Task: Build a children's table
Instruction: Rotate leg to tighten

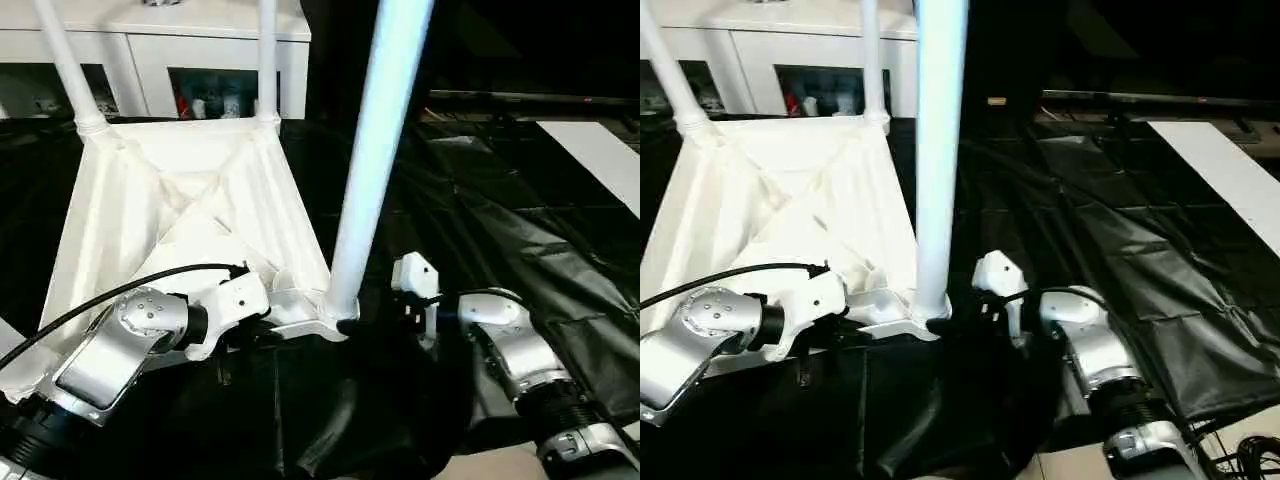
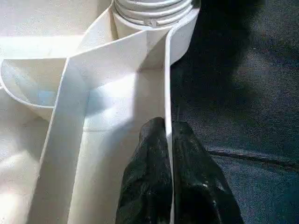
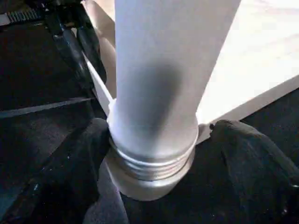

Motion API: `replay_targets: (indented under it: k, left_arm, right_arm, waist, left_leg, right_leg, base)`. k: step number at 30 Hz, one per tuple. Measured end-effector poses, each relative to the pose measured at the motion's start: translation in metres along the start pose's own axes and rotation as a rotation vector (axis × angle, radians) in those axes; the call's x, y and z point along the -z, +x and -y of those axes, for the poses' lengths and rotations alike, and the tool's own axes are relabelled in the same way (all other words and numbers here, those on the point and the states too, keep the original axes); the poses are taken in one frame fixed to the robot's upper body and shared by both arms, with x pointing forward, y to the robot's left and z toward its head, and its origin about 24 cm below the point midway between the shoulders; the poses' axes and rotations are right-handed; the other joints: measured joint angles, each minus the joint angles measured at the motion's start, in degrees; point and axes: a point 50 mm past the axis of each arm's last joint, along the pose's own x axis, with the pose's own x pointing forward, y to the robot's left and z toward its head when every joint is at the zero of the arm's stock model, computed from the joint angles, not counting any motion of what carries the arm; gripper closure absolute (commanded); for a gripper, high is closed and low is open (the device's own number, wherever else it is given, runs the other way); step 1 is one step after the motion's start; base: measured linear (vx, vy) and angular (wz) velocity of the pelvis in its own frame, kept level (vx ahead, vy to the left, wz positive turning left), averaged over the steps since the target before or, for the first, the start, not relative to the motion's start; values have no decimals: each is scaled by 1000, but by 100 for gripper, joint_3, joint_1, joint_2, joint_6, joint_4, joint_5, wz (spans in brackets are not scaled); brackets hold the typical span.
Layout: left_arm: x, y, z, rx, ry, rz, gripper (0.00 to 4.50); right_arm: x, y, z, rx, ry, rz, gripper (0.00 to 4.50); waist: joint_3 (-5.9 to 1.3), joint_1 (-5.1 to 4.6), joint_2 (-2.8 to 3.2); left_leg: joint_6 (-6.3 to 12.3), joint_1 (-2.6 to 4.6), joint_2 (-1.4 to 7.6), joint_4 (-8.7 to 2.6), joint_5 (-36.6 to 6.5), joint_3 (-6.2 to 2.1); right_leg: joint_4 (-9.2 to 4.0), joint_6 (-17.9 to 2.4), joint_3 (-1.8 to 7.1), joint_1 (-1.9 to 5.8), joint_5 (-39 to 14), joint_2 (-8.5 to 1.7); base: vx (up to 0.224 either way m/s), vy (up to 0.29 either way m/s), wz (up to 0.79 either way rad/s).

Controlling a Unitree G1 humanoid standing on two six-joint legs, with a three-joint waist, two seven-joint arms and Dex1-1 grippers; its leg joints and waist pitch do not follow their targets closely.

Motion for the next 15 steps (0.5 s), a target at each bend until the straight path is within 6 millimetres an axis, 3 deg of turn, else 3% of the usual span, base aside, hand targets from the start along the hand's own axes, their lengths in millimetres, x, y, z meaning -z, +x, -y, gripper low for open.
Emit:
replay_targets:
  k: [6,15]
  left_arm:
    - [0,1,1,7,3,1,450]
    - [-1,1,1,7,11,0,450]
  right_arm:
    - [1,6,0,-16,7,3,55]
    - [2,12,-2,-50,22,11,137]
  waist:
    - [0,9,-1]
    - [-1,18,-1]
  left_leg:
    - [0,0,0,1,0,0]
    - [1,-2,0,5,1,0]
  right_leg:
    - [1,0,0,0,0,0]
    - [4,0,-1,1,0,-1]
  base:
    - [0,0,0]
    - [0,0,0]
